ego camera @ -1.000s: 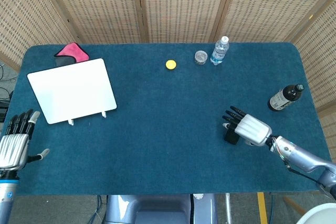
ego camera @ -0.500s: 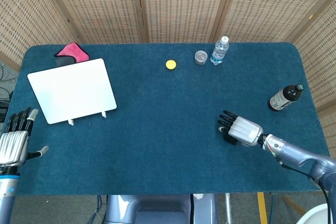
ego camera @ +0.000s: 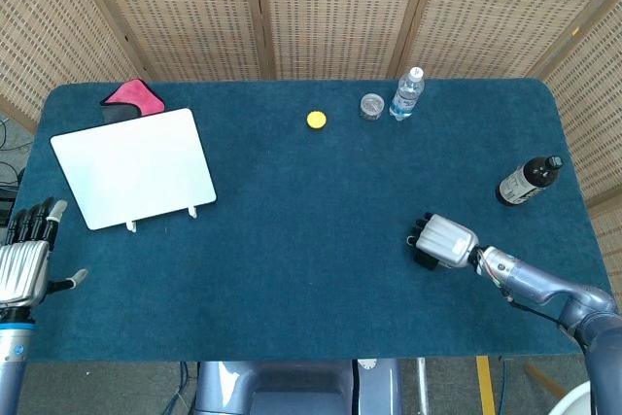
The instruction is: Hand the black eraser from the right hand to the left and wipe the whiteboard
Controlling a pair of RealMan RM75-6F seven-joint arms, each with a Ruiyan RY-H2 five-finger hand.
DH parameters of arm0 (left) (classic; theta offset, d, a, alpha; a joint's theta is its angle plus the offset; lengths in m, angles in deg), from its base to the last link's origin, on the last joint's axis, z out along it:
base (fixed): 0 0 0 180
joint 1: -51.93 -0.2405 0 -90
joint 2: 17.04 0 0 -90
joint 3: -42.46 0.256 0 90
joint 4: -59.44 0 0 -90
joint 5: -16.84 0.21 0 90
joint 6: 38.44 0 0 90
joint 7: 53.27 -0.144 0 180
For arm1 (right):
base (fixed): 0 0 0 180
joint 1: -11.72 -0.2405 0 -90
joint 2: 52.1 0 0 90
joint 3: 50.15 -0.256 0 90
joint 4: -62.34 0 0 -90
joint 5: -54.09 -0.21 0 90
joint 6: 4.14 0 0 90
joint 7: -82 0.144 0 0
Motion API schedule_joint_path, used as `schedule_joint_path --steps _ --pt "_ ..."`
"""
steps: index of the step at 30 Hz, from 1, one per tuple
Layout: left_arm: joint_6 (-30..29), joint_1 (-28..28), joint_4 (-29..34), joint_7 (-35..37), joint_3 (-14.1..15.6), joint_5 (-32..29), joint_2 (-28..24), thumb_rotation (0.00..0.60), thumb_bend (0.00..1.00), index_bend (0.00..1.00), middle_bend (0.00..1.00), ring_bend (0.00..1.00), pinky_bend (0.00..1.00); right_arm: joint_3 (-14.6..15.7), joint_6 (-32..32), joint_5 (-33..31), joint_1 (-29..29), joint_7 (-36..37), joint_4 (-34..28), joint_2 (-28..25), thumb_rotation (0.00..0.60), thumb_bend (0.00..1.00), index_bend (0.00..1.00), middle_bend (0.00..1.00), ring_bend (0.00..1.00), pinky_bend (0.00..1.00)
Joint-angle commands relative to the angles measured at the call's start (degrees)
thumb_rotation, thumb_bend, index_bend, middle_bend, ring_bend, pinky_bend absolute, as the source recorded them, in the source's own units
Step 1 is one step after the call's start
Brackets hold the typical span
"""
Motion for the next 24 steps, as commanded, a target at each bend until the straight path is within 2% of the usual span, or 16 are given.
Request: schedule_joint_path --steps 1,5,9,11,16,20,24 --pt "0.1 0.1 0.0 0.1 0.0 -0.1 0.0 0.600 0.00 0.00 0.00 0.00 0.00 -1.2 3.7 -0.7 -0.8 0.0 -0.2 0.1 0.600 0.54 0.57 0.51 0.39 0.41" --pt "0.7 0.4 -0.1 0.0 0.0 -0.6 0.0 0.600 0.00 0.00 0.00 0.00 0.00 -3.6 5.6 -1.0 -4.5 -2.2 -4.7 -1.4 0.600 0.55 0.57 0.51 0.39 0.41" --pt "1.2 0.7 -0.2 -0.3 0.0 -0.9 0.1 0.600 0.00 0.00 0.00 0.00 0.00 -6.1 3.2 -0.9 -9.7 -5.6 -12.4 -3.0 0.600 0.57 0.57 0.51 0.39 0.41" --pt "1.8 1.0 -0.3 -0.5 0.0 -1.3 0.1 0.600 0.00 0.00 0.00 0.00 0.00 -8.7 -2.0 -1.0 -15.1 -9.0 -18.8 -2.6 0.600 0.57 0.57 0.51 0.39 0.41" --pt "1.8 1.1 -0.3 -0.2 -0.1 -1.7 0.1 0.600 0.00 0.00 0.00 0.00 0.00 -13.2 -11.8 -3.1 -22.3 -15.4 -27.3 0.3 0.600 0.60 0.57 0.51 0.39 0.41" --pt "2.0 1.1 -0.4 0.4 -0.1 -2.1 -0.3 0.600 0.00 0.00 0.00 0.00 0.00 -17.5 -19.2 -6.5 -27.0 -20.6 -30.3 4.6 0.600 0.61 0.57 0.51 0.39 0.41" --pt "2.3 1.2 -0.4 1.2 -0.2 -2.4 -0.6 0.600 0.00 0.00 0.00 0.00 0.00 -19.3 -23.9 -9.7 -29.1 -24.0 -31.1 8.2 0.600 0.62 0.57 0.51 0.39 0.41"
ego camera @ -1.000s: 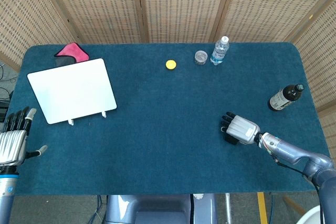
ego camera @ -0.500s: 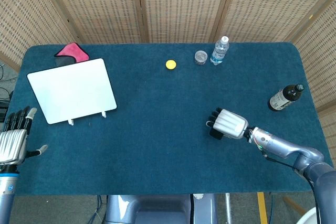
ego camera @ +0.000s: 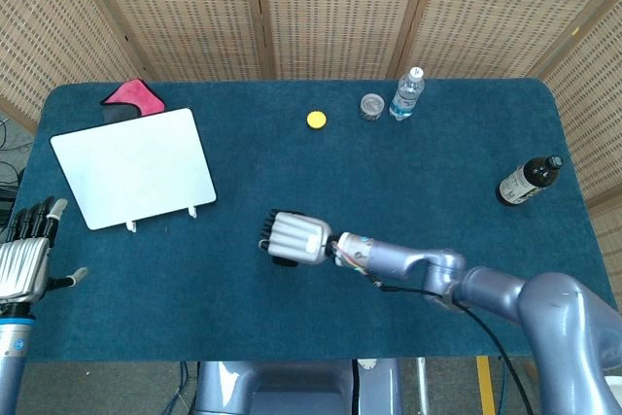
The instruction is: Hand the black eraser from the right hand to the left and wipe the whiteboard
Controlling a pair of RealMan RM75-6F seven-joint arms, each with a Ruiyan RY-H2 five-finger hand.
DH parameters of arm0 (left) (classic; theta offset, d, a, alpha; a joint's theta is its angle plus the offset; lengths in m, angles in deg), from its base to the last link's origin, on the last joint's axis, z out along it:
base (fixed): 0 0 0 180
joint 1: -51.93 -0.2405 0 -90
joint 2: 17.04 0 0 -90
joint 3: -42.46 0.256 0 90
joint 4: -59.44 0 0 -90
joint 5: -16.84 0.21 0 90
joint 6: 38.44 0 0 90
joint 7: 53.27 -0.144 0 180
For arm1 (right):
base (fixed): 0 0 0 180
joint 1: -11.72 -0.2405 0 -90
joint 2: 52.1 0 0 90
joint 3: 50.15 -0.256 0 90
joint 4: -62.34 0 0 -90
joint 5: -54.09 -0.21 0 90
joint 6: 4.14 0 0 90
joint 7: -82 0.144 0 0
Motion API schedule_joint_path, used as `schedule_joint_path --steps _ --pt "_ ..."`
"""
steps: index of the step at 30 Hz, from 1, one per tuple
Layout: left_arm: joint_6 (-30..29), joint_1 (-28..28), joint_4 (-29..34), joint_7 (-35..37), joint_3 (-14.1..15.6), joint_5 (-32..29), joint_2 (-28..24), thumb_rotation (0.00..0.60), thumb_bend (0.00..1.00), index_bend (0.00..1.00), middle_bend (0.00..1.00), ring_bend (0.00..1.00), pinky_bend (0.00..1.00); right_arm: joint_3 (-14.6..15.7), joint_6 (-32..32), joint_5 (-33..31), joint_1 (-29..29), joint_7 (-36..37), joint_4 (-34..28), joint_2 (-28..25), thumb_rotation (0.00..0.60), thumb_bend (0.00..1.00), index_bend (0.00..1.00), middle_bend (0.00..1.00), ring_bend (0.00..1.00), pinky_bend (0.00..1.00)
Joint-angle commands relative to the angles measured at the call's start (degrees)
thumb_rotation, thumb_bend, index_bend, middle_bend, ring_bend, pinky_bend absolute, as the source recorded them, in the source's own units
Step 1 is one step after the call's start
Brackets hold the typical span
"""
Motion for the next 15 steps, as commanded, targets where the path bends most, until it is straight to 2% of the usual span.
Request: schedule_joint_path --steps 1,3,4,5,6,7,8,9,10,11,15 --pt "0.2 0.0 0.0 0.5 0.0 -0.1 -0.3 0.600 0.00 0.00 0.00 0.00 0.00 -2.5 -4.6 -3.3 -2.5 -4.4 -1.8 4.2 0.600 0.62 0.57 0.51 0.39 0.41" --pt "0.2 0.0 0.0 1.2 0.0 -0.1 -0.6 0.600 0.00 0.00 0.00 0.00 0.00 -2.7 -6.0 -4.8 -2.8 -6.5 -1.1 6.8 0.600 0.61 0.57 0.51 0.39 0.41" --pt "0.3 0.0 -0.1 1.4 0.0 -0.1 -0.7 0.600 0.00 0.00 0.00 0.00 0.00 -2.9 -6.6 -5.7 -2.7 -7.7 -0.5 7.7 0.600 0.57 0.57 0.48 0.38 0.41" --pt "0.4 -0.1 -0.1 1.7 0.0 -0.1 -0.8 0.600 0.00 0.00 0.00 0.00 0.00 -3.1 -8.3 -7.0 -2.7 -9.7 0.4 8.4 0.600 0.47 0.50 0.41 0.33 0.41" --pt "0.4 -0.1 -0.1 1.9 0.0 -0.1 -0.9 0.600 0.00 0.00 0.00 0.00 0.00 -3.3 -9.0 -7.8 -2.6 -10.7 0.5 8.6 0.600 0.35 0.42 0.32 0.27 0.40" --pt "0.5 0.0 -0.2 2.2 0.1 -0.1 -1.0 0.600 0.00 0.00 0.00 0.00 0.00 -3.9 -11.2 -10.0 -2.5 -12.4 0.3 8.6 0.600 0.19 0.25 0.17 0.15 0.34" --pt "0.6 0.0 -0.2 2.4 0.1 -0.1 -1.1 0.600 0.00 0.00 0.00 0.00 0.00 -4.6 -12.5 -11.9 -2.2 -13.2 -0.5 8.3 0.600 0.06 0.10 0.06 0.05 0.25" --pt "0.7 0.0 -0.2 2.6 0.1 -0.1 -1.2 0.600 0.00 0.00 0.00 0.00 0.00 -5.5 -13.1 -13.9 -1.9 -14.2 -1.8 7.8 0.600 0.01 0.03 0.01 0.01 0.18" --pt "0.8 0.0 -0.3 2.7 0.2 0.0 -1.3 0.600 0.00 0.00 0.00 0.00 0.00 -6.1 -13.1 -14.9 -1.6 -15.0 -2.8 7.2 0.600 0.00 0.00 0.00 0.00 0.09" --pt "0.9 0.0 -0.2 2.9 0.3 0.1 -1.4 0.600 0.00 0.00 0.00 0.00 0.00 -6.5 -12.9 -15.8 -1.2 -15.8 -4.0 6.5 0.600 0.00 0.00 0.00 0.00 0.05" --pt "1.4 0.2 0.1 3.1 0.8 0.8 -1.8 0.600 0.00 0.00 0.00 0.00 0.00 -8.1 -11.2 -18.6 0.3 -19.9 -9.7 1.9 0.600 0.00 0.00 0.00 0.00 0.02"
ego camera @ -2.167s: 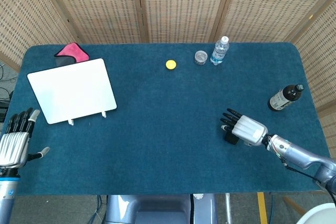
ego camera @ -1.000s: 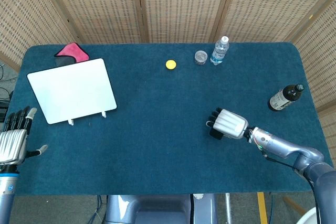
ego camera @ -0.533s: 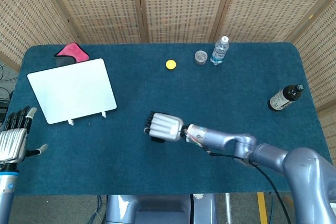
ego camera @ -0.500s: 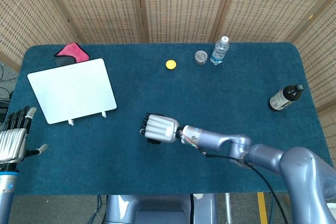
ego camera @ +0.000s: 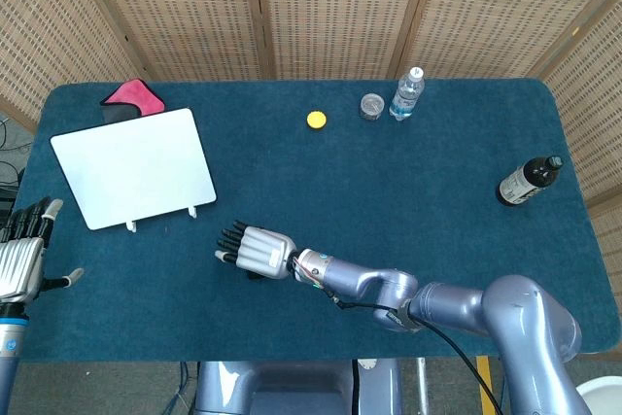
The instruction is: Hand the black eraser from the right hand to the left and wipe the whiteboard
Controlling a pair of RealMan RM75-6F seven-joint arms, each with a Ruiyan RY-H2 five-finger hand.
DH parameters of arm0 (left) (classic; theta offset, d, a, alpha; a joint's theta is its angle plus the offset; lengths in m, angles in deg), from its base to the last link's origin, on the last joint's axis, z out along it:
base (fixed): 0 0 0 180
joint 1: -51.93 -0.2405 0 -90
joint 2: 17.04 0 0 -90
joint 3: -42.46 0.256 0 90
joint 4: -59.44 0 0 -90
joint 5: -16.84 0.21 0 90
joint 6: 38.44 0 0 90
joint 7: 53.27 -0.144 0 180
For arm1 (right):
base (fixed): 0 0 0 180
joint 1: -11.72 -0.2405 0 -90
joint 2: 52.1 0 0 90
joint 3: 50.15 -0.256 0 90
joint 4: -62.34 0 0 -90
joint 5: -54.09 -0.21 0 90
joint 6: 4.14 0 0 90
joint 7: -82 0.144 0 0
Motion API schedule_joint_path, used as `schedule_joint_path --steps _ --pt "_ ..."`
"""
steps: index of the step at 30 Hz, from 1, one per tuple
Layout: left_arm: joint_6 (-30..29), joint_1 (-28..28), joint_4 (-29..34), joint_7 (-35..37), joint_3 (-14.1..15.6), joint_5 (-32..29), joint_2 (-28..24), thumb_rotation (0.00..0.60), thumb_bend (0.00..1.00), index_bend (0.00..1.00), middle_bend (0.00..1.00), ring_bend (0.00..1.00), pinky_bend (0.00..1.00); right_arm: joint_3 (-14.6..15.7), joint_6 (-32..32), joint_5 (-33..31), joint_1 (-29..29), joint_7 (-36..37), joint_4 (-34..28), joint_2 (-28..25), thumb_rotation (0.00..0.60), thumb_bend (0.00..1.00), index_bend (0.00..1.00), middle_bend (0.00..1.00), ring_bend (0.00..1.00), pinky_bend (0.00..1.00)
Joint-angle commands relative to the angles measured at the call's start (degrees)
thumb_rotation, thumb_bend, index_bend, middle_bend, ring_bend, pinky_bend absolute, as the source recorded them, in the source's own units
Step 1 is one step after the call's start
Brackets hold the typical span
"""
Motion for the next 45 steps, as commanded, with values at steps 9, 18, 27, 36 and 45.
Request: schedule_joint_path --steps 9,18,27,36,45 --pt "1.3 1.5 0.1 0.2 0.8 3.1 -1.0 0.600 0.00 0.00 0.00 0.00 0.00 -2.2 14.6 -7.6 14.1 -6.2 -17.1 -22.5 0.600 0.00 0.00 0.00 0.00 0.02" --pt "5.3 6.0 0.9 -3.2 0.4 5.7 -1.4 0.600 0.00 0.00 0.00 0.00 0.00 2.7 35.9 -12.1 36.2 11.0 -8.1 -33.5 0.600 0.00 0.00 0.00 0.00 0.02" --pt "11.4 12.1 2.0 -8.7 2.1 12.1 0.9 0.600 0.00 0.00 0.00 0.00 0.00 5.2 46.1 -17.4 51.7 27.0 -0.2 -28.0 0.600 0.00 0.00 0.00 0.00 0.02" --pt "22.2 26.9 -8.6 -1.0 3.5 27.1 6.8 0.600 0.00 0.00 0.00 0.00 0.00 4.5 50.2 -18.8 56.9 24.2 -7.8 -27.3 0.600 0.00 0.00 0.00 0.00 0.02" --pt "24.3 34.5 -22.4 8.5 7.1 34.0 14.1 0.600 0.00 0.13 0.00 0.00 0.00 3.1 48.7 -19.1 57.6 24.9 -8.9 -28.3 0.600 0.00 0.00 0.00 0.00 0.02"
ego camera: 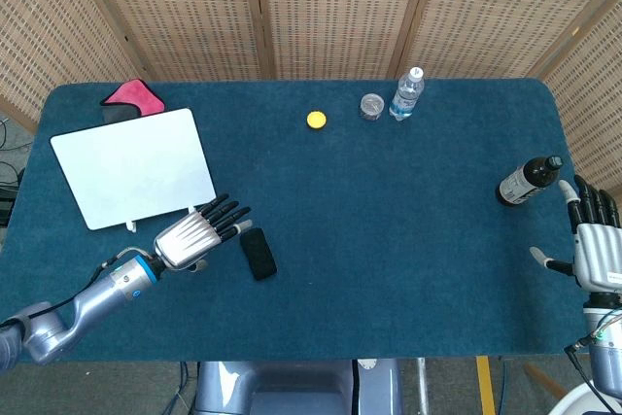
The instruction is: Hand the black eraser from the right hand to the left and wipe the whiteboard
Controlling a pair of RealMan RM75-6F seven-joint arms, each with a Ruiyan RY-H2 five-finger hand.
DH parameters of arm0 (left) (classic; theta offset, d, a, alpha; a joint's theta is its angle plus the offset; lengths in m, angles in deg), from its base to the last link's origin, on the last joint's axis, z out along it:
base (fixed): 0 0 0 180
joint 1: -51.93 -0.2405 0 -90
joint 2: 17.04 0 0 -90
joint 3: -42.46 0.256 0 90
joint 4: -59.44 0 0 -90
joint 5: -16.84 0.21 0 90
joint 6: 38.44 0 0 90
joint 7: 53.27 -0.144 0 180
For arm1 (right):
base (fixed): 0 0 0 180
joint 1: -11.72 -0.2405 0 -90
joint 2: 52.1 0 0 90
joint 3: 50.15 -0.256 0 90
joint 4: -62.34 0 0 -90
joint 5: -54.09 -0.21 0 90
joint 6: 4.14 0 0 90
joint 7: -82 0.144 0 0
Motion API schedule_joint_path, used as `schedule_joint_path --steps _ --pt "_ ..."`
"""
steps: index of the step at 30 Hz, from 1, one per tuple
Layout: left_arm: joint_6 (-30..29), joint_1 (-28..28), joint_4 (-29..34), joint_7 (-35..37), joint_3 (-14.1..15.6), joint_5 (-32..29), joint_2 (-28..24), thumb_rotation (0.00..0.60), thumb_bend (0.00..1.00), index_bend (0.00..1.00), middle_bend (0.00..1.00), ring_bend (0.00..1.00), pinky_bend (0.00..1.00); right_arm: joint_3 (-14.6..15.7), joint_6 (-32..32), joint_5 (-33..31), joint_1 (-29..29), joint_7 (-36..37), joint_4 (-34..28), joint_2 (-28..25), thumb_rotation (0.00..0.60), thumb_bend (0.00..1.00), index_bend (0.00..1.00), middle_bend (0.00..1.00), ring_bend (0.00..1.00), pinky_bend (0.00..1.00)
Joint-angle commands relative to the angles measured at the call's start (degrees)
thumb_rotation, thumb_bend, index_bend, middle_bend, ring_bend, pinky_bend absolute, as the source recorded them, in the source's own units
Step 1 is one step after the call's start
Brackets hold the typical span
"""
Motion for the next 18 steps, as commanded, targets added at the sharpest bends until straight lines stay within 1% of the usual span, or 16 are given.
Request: schedule_joint_path --steps 1,5,12,16,18 --pt "1.2 3.4 -5.2 4.0 2.5 3.1 3.4 0.600 0.00 0.14 0.00 0.00 0.00 -0.4 -0.7 -0.1 0.2 0.4 0.1 -0.2 0.600 0.00 0.00 0.00 0.00 0.02" --pt "1.1 5.2 -8.3 7.3 3.8 4.0 5.5 0.600 0.00 0.18 0.00 0.00 0.00 -0.9 -1.2 -0.2 0.4 0.7 0.2 -0.4 0.600 0.00 0.00 0.00 0.00 0.02" --pt "1.6 7.8 -10.4 10.8 4.3 3.5 8.0 0.600 0.00 0.19 0.00 0.00 0.00 -1.3 -2.3 0.1 0.7 1.4 0.0 -0.7 0.600 0.00 0.00 0.00 0.00 0.02" --pt "3.0 9.5 -11.1 10.7 4.2 2.9 9.3 0.600 0.00 0.19 0.00 0.00 0.02 -1.5 -2.5 0.4 1.0 1.5 -0.1 -0.8 0.600 0.00 0.00 0.00 0.00 0.02" --pt "5.5 11.1 -11.7 10.9 4.1 2.1 10.9 0.600 0.00 0.19 0.00 0.00 0.05 -1.7 -2.8 0.4 1.1 1.6 -0.2 -0.9 0.600 0.00 0.00 0.00 0.00 0.02"
